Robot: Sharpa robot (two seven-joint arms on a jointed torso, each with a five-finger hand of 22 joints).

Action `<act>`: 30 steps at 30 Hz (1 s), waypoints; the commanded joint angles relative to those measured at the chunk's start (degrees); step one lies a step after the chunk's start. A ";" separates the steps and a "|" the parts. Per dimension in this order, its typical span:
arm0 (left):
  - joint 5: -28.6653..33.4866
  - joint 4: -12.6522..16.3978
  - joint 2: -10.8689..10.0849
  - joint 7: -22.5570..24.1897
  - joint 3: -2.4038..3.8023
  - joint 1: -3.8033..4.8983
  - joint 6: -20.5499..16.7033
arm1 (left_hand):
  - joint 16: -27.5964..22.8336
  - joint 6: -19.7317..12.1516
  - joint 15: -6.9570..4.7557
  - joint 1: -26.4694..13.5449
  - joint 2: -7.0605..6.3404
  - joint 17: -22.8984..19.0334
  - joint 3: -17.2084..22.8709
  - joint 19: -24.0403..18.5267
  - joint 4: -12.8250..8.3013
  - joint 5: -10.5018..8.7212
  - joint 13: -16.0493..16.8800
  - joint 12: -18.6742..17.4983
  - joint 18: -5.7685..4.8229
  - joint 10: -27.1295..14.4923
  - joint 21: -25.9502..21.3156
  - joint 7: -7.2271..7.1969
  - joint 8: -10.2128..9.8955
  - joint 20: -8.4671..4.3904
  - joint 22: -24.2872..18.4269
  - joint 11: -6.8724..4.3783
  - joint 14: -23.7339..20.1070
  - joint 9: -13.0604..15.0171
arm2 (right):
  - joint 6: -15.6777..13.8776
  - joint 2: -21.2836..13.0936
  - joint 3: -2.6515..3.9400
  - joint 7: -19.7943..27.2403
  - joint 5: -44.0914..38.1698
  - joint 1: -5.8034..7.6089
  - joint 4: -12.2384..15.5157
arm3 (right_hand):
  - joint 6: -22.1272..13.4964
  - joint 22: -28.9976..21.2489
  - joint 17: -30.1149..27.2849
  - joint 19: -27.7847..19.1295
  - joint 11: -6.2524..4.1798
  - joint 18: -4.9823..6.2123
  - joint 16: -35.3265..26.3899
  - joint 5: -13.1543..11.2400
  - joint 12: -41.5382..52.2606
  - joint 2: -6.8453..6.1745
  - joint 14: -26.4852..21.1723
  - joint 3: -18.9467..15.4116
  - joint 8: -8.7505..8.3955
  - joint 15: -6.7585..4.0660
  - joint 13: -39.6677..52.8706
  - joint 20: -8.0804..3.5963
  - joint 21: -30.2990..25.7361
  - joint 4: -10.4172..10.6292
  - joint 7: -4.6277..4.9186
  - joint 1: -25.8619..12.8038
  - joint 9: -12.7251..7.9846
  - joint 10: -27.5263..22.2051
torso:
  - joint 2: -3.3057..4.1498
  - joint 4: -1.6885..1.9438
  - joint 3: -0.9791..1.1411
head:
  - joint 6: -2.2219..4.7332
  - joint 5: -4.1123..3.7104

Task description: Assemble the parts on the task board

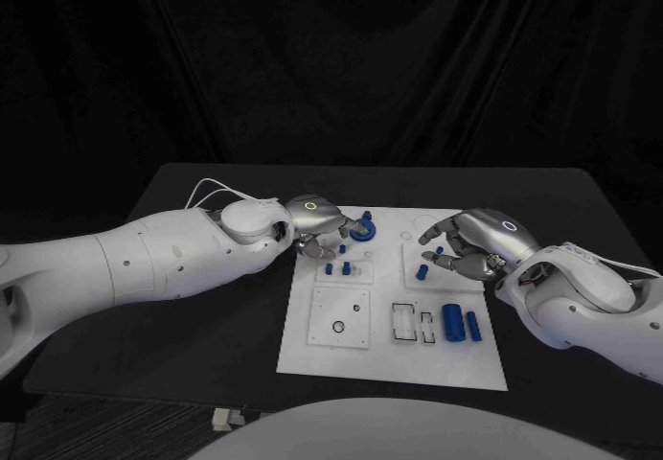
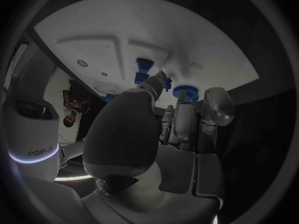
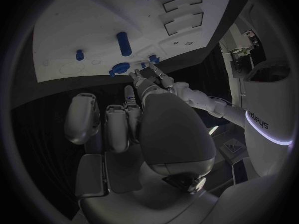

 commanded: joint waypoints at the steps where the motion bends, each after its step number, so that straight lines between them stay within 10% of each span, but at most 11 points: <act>1: 0.06 1.18 -1.13 1.99 0.06 0.10 -11.29 | 0.61 -1.37 -0.07 1.35 -0.07 0.63 -0.71 0.74 0.94 0.18 0.15 0.50 0.11 -0.47 0.87 -0.60 -0.18 -0.16 7.87 -0.04 0.41 -0.49 | -0.28 -0.25 0.03 -0.10 -0.16 -0.12 0.17 | 0.33 9.25 1.14 -0.17 0.04 -0.11 -0.21 0.30 -0.18 0.09 3.29 0.09 -0.12 -0.10 -2.77 -0.11 -0.39 -0.40 -0.12 0.16 -0.06 1.42 | 0.01 0.01 -0.01 | 0.00 0.05; 5: 0.06 2.35 -2.71 2.38 0.07 0.84 -15.33 | 1.19 1.15 -0.13 2.61 -0.07 1.34 -1.04 1.39 2.42 0.73 0.29 1.08 -0.04 -0.60 1.72 -0.55 0.27 -0.29 8.10 0.03 1.03 -0.47 | -0.35 -0.63 0.03 -0.21 -0.16 -0.10 0.29 | 0.25 9.24 1.04 -0.18 0.01 -0.10 -0.29 0.30 -0.35 0.05 3.27 0.09 -0.18 -0.11 -2.92 -0.12 -0.44 -0.43 -0.10 0.16 -0.09 1.38 | -0.01 0.01 -0.01 | 0.00 0.19; 12: 0.07 4.27 -5.57 5.88 0.07 4.67 -19.63 | 1.94 17.88 -0.85 4.31 0.74 2.33 0.76 1.62 2.66 -0.05 0.63 3.15 0.00 1.26 1.58 1.67 4.23 -0.76 8.14 -1.52 1.67 1.55 | -0.59 -2.22 0.04 -0.80 -0.19 0.81 1.17 | 0.23 9.10 1.00 -0.35 0.00 0.00 -0.32 0.31 -1.06 0.02 3.26 0.10 -0.20 -0.12 -3.54 -0.12 -0.97 -0.45 -0.10 0.17 -0.10 1.16 | -0.06 0.03 -0.02 | 0.00 0.50; 16: 0.07 6.40 -8.20 7.35 0.06 6.99 -21.75 | 2.30 20.24 -1.85 4.12 0.03 2.80 2.62 1.83 3.16 -0.76 0.76 4.91 -0.09 3.29 1.84 1.51 4.35 -1.65 8.24 -2.91 2.01 1.32 | -0.83 -3.58 0.05 -1.65 -0.45 3.87 1.86 | 0.60 8.72 0.39 -0.87 0.06 0.26 -0.83 0.08 -3.08 -0.12 3.09 0.17 -0.16 -0.08 -5.11 -0.11 -2.50 -0.28 -0.10 -0.07 -0.12 0.19 | -0.08 -0.02 -0.01 | 0.00 0.53; 20: 0.07 7.76 -10.68 8.01 0.06 8.60 -23.72 | 2.47 21.40 -2.21 3.80 -0.32 3.04 4.14 1.90 3.57 -0.85 1.53 7.32 -0.14 6.32 1.94 1.57 4.13 -2.06 8.29 -3.67 2.14 1.00 | 1.30 -4.51 0.05 -4.41 -1.33 7.91 2.00 | 2.64 7.03 -4.44 -3.48 0.14 1.39 -5.15 -1.66 -23.92 -0.47 1.20 0.99 0.52 0.18 -21.25 0.09 -9.28 0.49 -0.31 -0.10 0.16 -9.79 | -0.10 -0.03 -0.02 | 0.00 0.24; 21: 0.07 7.99 -11.22 7.93 0.06 8.84 -24.06 | 2.65 21.92 -2.23 3.68 -0.34 3.31 4.40 1.90 3.68 -0.94 1.82 7.96 -0.17 7.06 1.98 1.62 4.25 -2.10 8.30 -3.79 2.25 1.00 | 2.59 -4.59 0.05 -5.34 -1.76 8.84 1.89 | 2.91 5.55 -10.10 -5.75 0.72 2.20 -10.26 -2.55 -36.94 -0.90 -1.06 1.41 0.53 0.64 -30.90 0.46 -14.90 1.02 -0.06 -0.12 0.21 -17.26 | -0.11 -0.04 0.00 | 0.00 -0.03; 27: 5.58 8.86 -13.59 7.37 0.03 9.49 -24.08 | 4.33 26.87 -2.56 1.13 1.22 5.73 6.12 2.75 5.08 3.19 4.55 12.43 -0.58 9.38 4.41 5.91 6.50 -2.54 8.89 -3.69 3.07 1.85 | 11.08 -3.70 0.04 -8.84 -9.16 12.76 -0.27 | 1.65 3.41 -14.95 -8.15 3.57 3.02 -14.89 -6.84 -53.17 -2.80 -3.15 3.20 -0.26 3.52 -44.27 2.28 -22.01 2.64 -0.10 0.97 0.17 -26.41 | -0.12 0.00 0.00 | 0.00 -0.55; 30: 9.34 9.43 -14.42 8.26 0.02 8.99 -23.48 | 4.81 28.51 -1.85 -1.55 1.56 6.23 6.43 3.12 5.86 3.91 6.48 14.82 -0.84 8.45 5.63 6.70 7.43 -2.14 9.12 -2.38 3.07 2.37 | 14.04 -2.34 0.04 -8.10 -13.54 13.33 -2.39 | -0.94 3.43 -15.75 -7.60 3.40 3.07 -15.52 -7.92 -57.80 -3.99 -3.21 3.63 -1.68 1.79 -49.16 1.96 -21.89 2.04 -2.03 2.63 -0.40 -28.39 | -0.16 0.04 -0.06 | 0.00 -0.93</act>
